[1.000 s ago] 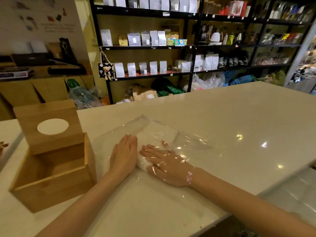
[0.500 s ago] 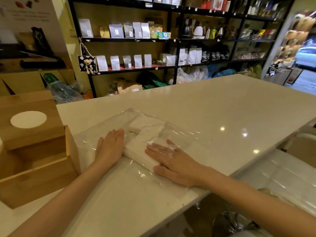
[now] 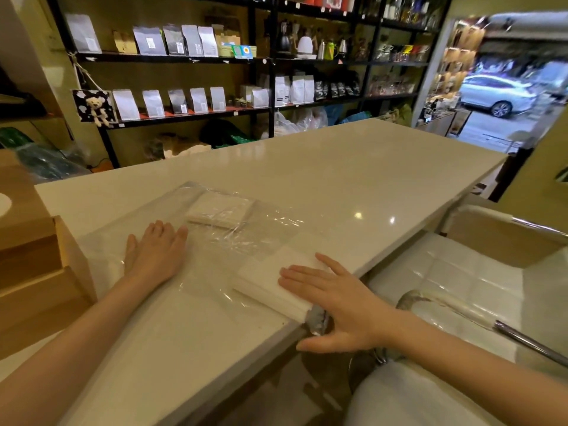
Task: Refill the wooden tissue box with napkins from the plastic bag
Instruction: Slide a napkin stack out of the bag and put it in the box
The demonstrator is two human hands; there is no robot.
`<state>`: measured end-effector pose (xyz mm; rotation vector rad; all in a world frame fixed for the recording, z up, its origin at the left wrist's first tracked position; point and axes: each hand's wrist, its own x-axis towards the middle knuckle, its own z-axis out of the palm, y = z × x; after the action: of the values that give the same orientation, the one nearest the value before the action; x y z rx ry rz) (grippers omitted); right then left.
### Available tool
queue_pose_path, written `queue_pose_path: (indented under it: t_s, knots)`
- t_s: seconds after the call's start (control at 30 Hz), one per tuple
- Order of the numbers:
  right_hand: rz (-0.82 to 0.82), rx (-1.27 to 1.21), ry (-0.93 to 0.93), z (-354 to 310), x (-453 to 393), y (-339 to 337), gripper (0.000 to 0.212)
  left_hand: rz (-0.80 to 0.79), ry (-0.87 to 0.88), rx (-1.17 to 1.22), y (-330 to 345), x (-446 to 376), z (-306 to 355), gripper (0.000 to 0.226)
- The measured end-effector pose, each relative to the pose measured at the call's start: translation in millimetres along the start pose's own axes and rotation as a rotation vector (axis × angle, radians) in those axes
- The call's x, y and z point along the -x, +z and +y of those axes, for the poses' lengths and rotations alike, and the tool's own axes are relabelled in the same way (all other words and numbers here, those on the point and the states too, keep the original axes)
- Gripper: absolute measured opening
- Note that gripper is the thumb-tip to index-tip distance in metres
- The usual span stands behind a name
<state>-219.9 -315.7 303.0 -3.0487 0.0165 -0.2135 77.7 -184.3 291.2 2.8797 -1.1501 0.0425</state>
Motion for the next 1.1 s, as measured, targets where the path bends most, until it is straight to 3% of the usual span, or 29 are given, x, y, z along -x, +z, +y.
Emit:
queue_pose_path:
  t_s: [0.1,0.27,0.4,0.5,0.57,0.7,0.8,0.87,1.0,1.1]
  knots:
    - [0.113,0.086,-0.003,3,12,11,0.069,0.001,0.016,0.001,2,-2,-2,0.045]
    - [0.198,-0.049,0.036,4,23,-5,0.047,-0.003,-0.002,0.017,10,-10,-9,0.056]
    - [0.374,-0.41,0.222,-5,19,-44,0.044,0.014,-0.029,0.099,9,-9,-8,0.054]
    - [0.567,-0.697,0.303,-8,10,-77,0.023,0.124,-0.063,0.233,-1,0,0,0.052]
    - [0.649,-0.887,0.321,-3,-5,-88,0.031,0.201,-0.071,0.329,-12,11,7,0.049]
    - [0.611,-1.115,0.437,-1,-48,-91,0.025,0.475,-0.014,0.354,-52,31,26,0.032]
    - [0.512,-1.209,0.487,-4,-83,-80,0.011,0.562,0.055,0.5,-92,58,35,0.039]
    - [0.466,-1.262,0.505,-9,-105,-74,0.011,0.457,0.118,0.726,-112,72,33,0.041]
    - [0.384,-1.289,0.453,-29,-148,-68,0.014,-0.298,0.038,1.221,-136,82,9,0.053]
    - [0.327,-1.256,0.313,-54,-176,-73,0.014,-0.497,-0.102,1.45,-136,84,-28,0.071]
